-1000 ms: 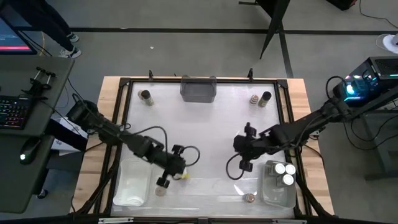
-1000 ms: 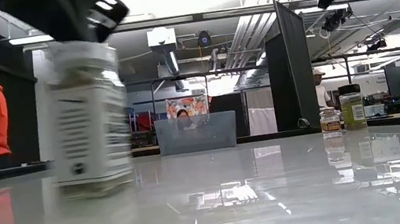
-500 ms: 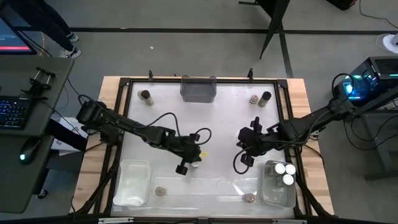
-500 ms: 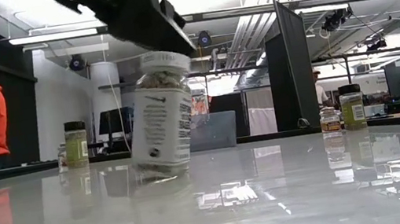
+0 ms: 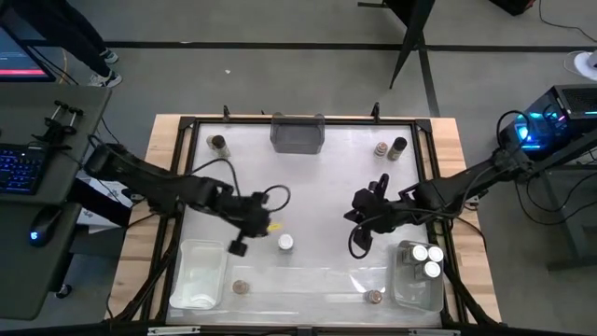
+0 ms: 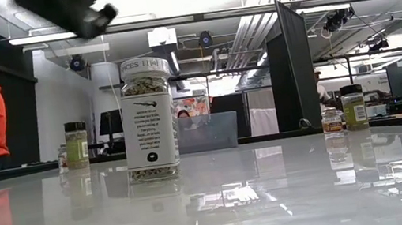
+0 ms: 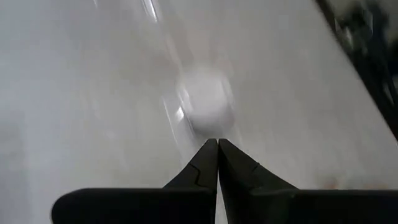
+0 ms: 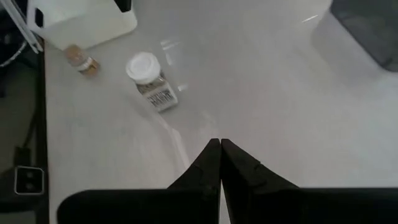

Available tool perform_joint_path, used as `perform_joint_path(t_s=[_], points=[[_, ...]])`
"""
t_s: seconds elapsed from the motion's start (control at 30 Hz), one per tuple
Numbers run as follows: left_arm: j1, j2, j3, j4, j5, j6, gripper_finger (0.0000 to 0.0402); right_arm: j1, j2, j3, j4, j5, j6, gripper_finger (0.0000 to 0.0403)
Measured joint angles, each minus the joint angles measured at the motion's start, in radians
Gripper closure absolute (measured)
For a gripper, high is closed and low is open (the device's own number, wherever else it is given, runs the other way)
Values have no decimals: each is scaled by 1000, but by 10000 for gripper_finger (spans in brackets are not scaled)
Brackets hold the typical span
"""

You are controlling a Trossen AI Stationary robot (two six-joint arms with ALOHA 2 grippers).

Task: Sort spices by type
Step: Put the white seasoning bottle into the gray bin

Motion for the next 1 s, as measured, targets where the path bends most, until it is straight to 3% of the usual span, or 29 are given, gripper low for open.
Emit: perform_joint_path(t_s=[0.1,0.2,0.3,0.6,1.0], points=[[-37,-48,-72,-17,-1,-74,401,0,16,0,34,3,-1,403],[-61,-48,-153,91,-1,-127,401,0,43,0,57,7,-3,403],[-64,2,-205,232,-2,-203,401,0,70,0,74,10,-3,403],[-68,187,-211,427,-12,-478,401,0,121,0,102,25,-3,403],[-49,269,-211,544,-60,-466,401,0,121,0,98,40,-12,403]])
